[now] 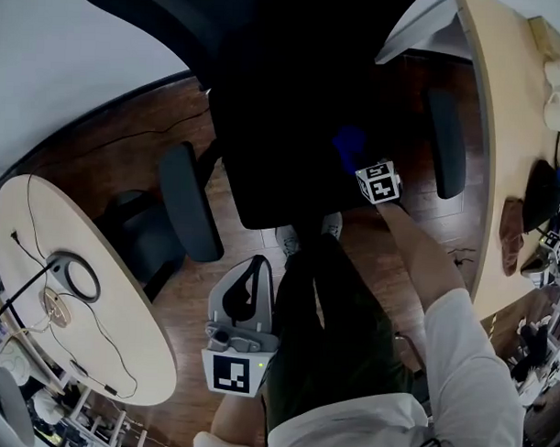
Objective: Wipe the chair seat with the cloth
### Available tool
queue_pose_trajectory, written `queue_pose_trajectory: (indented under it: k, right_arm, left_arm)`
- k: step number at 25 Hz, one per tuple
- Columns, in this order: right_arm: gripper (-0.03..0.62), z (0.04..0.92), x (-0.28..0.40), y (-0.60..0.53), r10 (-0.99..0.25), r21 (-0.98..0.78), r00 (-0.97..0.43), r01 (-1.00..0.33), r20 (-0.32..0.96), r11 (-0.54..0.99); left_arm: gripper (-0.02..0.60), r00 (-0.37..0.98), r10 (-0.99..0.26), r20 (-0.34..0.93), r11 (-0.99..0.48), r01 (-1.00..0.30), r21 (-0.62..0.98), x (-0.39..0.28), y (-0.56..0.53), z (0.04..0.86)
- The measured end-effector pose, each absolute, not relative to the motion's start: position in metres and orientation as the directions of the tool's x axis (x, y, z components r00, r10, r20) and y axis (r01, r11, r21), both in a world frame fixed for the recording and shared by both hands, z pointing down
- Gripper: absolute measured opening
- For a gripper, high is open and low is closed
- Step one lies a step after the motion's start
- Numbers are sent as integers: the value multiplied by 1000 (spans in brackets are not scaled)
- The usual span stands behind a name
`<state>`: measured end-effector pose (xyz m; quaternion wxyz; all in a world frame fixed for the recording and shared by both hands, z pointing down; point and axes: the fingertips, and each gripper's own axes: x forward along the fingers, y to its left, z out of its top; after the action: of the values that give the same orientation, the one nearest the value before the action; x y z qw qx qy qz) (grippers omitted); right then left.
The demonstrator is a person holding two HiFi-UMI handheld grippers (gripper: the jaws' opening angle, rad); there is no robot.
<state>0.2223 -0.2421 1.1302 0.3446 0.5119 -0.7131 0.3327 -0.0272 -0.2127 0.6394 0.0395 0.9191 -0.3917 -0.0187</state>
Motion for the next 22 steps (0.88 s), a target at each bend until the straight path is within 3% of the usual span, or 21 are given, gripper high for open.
queue_pose_trajectory:
  k: [5, 9, 14, 18, 22]
  right_arm:
    - [92, 1121, 300, -229, -544, -121, -156, -988, 824, 99]
    - [92, 1108, 284, -233, -571, -155, -172, -985, 803, 78]
    - [92, 1057, 138, -242, -645, -362, -399, -911, 652, 197]
    - [92, 1062, -21, -213, -552, -477, -571, -818, 608, 321]
    - [92, 1107, -114, -181, -451, -477, -596, -803, 664, 358]
  left_arm:
    - [11, 723, -690, -7, -721, -687, 87, -5, -218, 638]
    - [11, 735, -678, -8, -731, -674, 103, 4, -219, 639]
    - [11, 707, -707, -1, -702, -702, 123, -15, -222, 640]
    - [11, 668, -744, 17, -658, -737, 154, -35, -230, 645]
    - [11, 652, -758, 25, -642, -752, 152, -48, -234, 653]
